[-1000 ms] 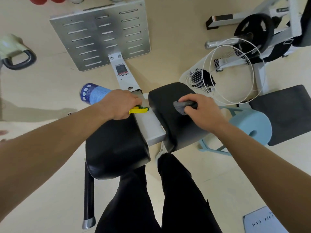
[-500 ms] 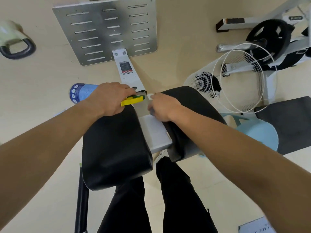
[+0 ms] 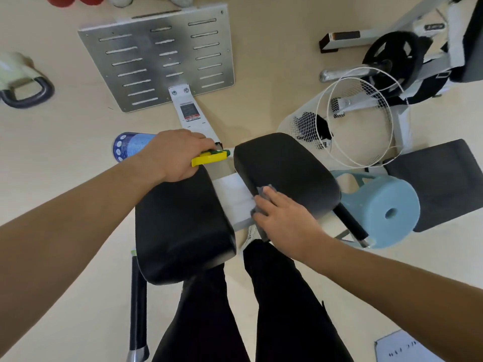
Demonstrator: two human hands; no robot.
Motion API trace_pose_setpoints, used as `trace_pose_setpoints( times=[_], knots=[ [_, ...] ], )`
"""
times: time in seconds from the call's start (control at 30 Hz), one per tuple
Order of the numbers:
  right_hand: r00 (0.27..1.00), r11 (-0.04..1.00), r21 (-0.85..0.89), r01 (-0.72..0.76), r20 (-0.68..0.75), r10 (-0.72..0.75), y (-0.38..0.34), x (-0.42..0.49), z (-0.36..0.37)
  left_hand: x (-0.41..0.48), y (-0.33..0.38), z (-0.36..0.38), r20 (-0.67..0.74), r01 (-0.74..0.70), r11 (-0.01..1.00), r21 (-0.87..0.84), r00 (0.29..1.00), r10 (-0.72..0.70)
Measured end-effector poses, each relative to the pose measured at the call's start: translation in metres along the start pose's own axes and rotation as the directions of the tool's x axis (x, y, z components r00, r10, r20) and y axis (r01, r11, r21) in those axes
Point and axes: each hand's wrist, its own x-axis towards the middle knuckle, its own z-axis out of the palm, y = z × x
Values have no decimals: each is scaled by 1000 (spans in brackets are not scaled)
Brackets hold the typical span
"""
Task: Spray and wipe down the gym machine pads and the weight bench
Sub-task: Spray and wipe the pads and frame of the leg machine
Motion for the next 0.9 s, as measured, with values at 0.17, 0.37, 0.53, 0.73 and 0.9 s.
trace_pose_setpoints(
  times=[0.17,0.37,0.53,0.73,0.9],
  knots=[
    [994,990,-95,107,-26,-110,9,-45,15,-6,28,-10,-14,-57,998,10,998,57],
    [975,992,15,-129,-180,130,4,22,-3,-15,56,-10,16,-72,997,-13,997,72],
    [930,943,202,-263,-206,303,-6,18,4,-20,69,-15,20,-40,999,-13,999,40],
    [932,902,389,-188,-220,289,-11,-80,32,3,96,-30,73,-53,999,5,996,52],
    [684,572,730,-375,-200,702,36,-129,70,58,133,-39,227,-117,990,83,969,95]
  ],
)
